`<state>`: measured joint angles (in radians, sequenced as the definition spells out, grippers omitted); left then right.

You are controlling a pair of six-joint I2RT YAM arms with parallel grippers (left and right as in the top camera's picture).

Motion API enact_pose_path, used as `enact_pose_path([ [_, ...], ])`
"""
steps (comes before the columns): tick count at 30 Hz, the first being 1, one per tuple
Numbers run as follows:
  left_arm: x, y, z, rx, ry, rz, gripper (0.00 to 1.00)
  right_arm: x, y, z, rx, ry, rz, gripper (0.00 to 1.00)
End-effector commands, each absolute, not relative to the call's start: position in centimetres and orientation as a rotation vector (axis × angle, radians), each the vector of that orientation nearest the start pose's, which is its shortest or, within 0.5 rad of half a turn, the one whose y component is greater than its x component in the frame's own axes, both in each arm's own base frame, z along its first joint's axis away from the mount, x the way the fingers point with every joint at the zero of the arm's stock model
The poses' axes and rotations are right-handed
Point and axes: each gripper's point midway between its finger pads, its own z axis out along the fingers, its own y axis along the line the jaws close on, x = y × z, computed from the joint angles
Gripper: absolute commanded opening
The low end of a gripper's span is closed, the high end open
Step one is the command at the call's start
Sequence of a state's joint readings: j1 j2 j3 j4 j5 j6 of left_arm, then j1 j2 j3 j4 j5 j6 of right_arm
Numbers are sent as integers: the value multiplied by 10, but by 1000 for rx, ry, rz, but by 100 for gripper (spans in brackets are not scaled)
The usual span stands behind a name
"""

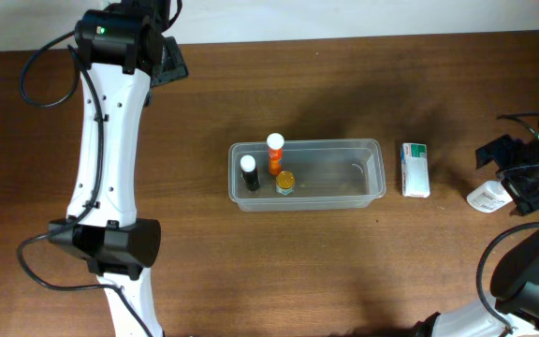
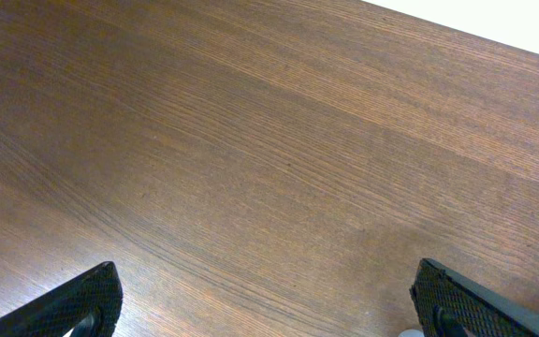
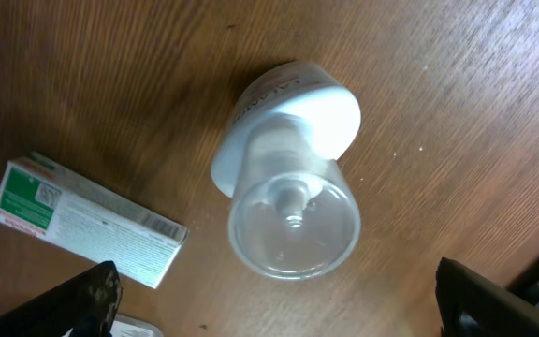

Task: Pack container
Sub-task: 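Lower right gripper over the clear spray bottle and grasp it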

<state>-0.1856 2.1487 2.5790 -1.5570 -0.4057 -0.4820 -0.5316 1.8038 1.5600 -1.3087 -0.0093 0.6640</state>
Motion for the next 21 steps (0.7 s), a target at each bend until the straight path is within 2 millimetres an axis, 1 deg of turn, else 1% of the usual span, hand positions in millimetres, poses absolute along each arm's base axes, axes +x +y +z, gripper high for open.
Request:
enact_pose_path([
  [1, 465, -14, 288, -491, 2515, 330, 99, 286, -174, 121, 1986, 2425, 1, 99],
  [5, 465, -14, 288, -491, 2515, 330, 99, 285, -177, 121, 2133, 2290, -28, 99],
  [8, 465, -14, 288, -491, 2515, 330, 99, 280, -187, 122, 2203, 2190, -120, 99],
  [13, 465, -14, 288, -491, 2515, 330, 99, 280, -200, 123, 2200, 2124, -210, 99],
  [17, 465, -14, 288, -491, 2515, 330, 99, 288, -205, 122, 2178, 2092, -190, 99],
  [21, 465, -14, 288, -492, 2515, 329, 99, 291, -207, 121, 2246, 1993, -175, 99],
])
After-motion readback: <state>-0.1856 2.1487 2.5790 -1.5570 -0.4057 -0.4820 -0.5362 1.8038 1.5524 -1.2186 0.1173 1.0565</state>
